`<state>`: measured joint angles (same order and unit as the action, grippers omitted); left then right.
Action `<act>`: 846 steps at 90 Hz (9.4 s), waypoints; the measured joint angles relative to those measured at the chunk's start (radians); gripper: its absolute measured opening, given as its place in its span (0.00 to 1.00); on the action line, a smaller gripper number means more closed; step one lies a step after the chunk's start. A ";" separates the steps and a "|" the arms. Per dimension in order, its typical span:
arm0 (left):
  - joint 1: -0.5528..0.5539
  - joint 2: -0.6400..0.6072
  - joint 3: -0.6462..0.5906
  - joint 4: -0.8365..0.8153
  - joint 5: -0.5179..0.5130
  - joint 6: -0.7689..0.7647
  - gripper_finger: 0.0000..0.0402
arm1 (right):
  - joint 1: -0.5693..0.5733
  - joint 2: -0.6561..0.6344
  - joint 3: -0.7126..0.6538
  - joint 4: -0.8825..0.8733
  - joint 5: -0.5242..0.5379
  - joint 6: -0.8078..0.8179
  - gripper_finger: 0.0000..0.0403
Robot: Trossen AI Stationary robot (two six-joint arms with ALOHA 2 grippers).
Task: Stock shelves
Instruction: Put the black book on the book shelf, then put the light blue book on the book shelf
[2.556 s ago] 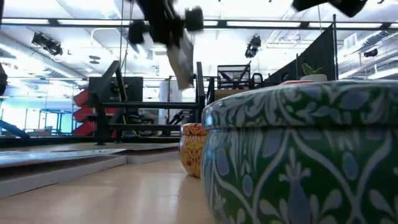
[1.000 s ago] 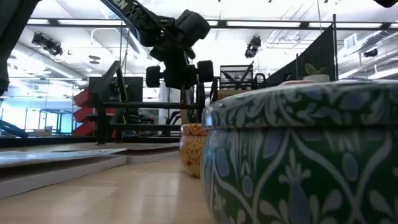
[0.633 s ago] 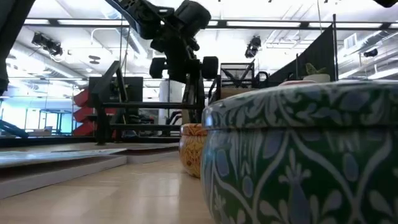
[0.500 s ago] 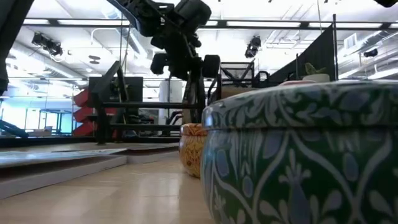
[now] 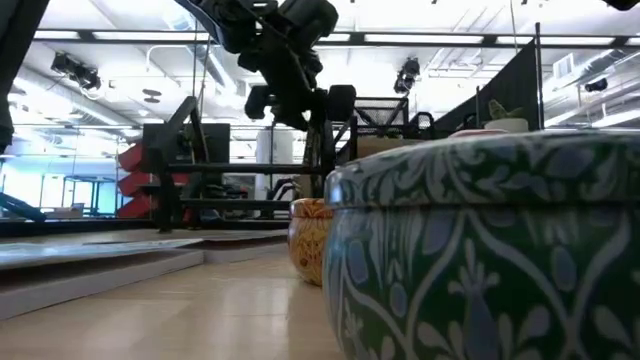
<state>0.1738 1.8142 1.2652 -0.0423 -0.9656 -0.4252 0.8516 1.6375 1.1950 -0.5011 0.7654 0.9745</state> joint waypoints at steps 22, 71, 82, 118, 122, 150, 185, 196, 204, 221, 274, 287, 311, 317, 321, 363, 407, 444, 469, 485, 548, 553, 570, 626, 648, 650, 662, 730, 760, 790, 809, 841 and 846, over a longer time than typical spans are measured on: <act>0.000 -0.035 0.000 -0.030 0.040 -0.001 0.44 | 0.000 0.000 0.000 -0.001 0.000 0.000 0.00; -0.001 -0.052 0.001 -0.097 0.092 0.081 0.47 | -0.001 0.000 0.000 0.002 0.000 0.000 0.00; -0.001 -0.052 0.001 -0.099 0.091 0.082 0.47 | -0.002 0.000 0.000 0.004 0.000 0.000 0.00; -0.015 -0.053 0.000 -0.115 0.043 0.084 0.39 | -0.003 0.000 0.000 0.006 0.000 0.000 0.00; -0.015 -0.053 0.000 -0.115 0.043 0.084 0.35 | -0.004 0.000 0.000 0.006 0.000 0.000 0.00; -0.020 -0.054 0.000 -0.115 0.008 0.082 0.09 | -0.011 0.000 0.000 0.006 0.000 0.000 0.00; -0.028 -0.055 0.000 -0.110 -0.005 0.047 0.18 | -0.011 0.000 0.000 0.007 0.000 0.001 0.00; -0.028 -0.055 0.000 -0.110 -0.005 0.028 0.19 | -0.011 0.000 0.000 0.007 0.000 0.002 0.00; -0.028 -0.055 0.000 -0.110 -0.004 0.031 0.21 | -0.011 0.000 0.000 0.007 0.000 0.002 0.00; -0.027 -0.058 0.000 -0.113 0.015 0.059 0.34 | -0.011 0.000 0.000 0.007 0.000 0.002 0.00; -0.066 -0.143 0.000 -0.208 0.072 0.091 0.52 | -0.018 0.000 0.000 0.015 0.000 0.002 0.00; -0.113 -0.209 0.002 -0.187 0.081 0.136 0.52 | -0.018 0.000 0.000 0.013 0.000 -0.001 0.00; -0.244 -0.361 0.002 -0.178 0.081 0.163 0.52 | -0.027 0.000 0.000 0.011 0.000 -0.008 0.00; -0.296 -0.395 0.002 -0.186 0.133 0.151 0.52 | -0.028 0.000 0.000 0.009 0.000 -0.008 0.00; -0.336 -0.409 0.002 -0.203 0.168 0.117 0.52 | -0.028 0.000 0.000 0.009 0.000 -0.008 0.00; -0.794 -0.241 0.001 -0.839 0.606 -0.896 0.52 | -0.076 0.000 0.000 0.036 -0.044 -0.010 0.00; -1.168 -0.127 -0.041 -1.048 0.735 -1.702 0.52 | -0.381 0.216 0.072 0.520 -0.635 -0.429 0.00; -1.198 -0.131 -0.399 -0.369 0.610 -1.834 0.52 | -0.505 0.511 0.302 0.322 -0.828 -0.504 0.00; -1.149 -0.129 -0.452 -0.262 0.460 -1.808 0.52 | -0.534 0.587 0.315 0.286 -0.822 -0.478 0.00; -1.096 -0.120 -0.454 -0.220 0.421 -1.738 0.52 | -0.534 0.595 0.315 0.288 -0.825 -0.475 0.00; -1.056 -0.268 -0.363 -0.318 0.313 -1.501 0.02 | -0.483 0.434 0.305 -0.083 -0.526 -0.448 0.00; -1.052 -0.291 -0.287 -0.450 0.267 -1.476 0.01 | -0.457 0.376 0.307 -0.199 -0.435 -0.412 0.00; -1.000 -0.304 0.081 -0.972 -0.016 -1.360 0.01 | -0.329 0.218 0.307 -0.499 -0.172 -0.232 0.00; -0.255 -0.208 0.366 -1.226 -0.346 -0.887 0.00 | 0.007 0.062 0.198 -0.602 0.099 0.201 0.00; -0.080 -0.087 0.366 -1.127 -0.225 -0.884 0.03 | 0.032 0.062 0.150 -0.601 0.096 0.302 0.00; -0.070 -0.079 0.366 -1.120 -0.215 -0.884 0.03 | 0.032 0.062 0.146 -0.601 0.095 0.309 0.00; -0.019 -0.032 0.366 -1.069 -0.158 -0.884 0.03 | 0.043 0.062 0.143 -0.599 0.092 0.317 0.00; 0.023 0.007 0.373 -0.876 -0.081 -0.689 0.25 | 0.050 0.062 0.143 -0.588 0.089 0.332 0.00; 0.023 0.007 0.439 -0.835 -0.048 -0.514 0.40 | 0.050 0.062 0.143 -0.588 0.087 0.332 0.00; 0.009 0.007 0.580 -0.840 -0.042 -0.343 0.42 | 0.050 0.062 0.144 -0.584 0.088 0.332 0.00; -0.017 0.007 0.687 -0.926 -0.042 -0.200 0.42 | 0.050 0.062 0.144 -0.584 0.088 0.332 0.00; 0.002 -0.030 0.684 -1.474 0.072 -0.395 0.16 | 0.050 0.062 0.144 -0.569 0.088 0.332 0.00; 0.012 -0.033 0.626 -1.423 0.092 -0.397 0.08 | 0.050 0.062 0.144 -0.568 0.088 0.332 0.00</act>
<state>0.1855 1.7810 1.8915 -1.4653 -0.8740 -0.8220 0.9020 1.6993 1.3388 -1.0686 0.8532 1.3067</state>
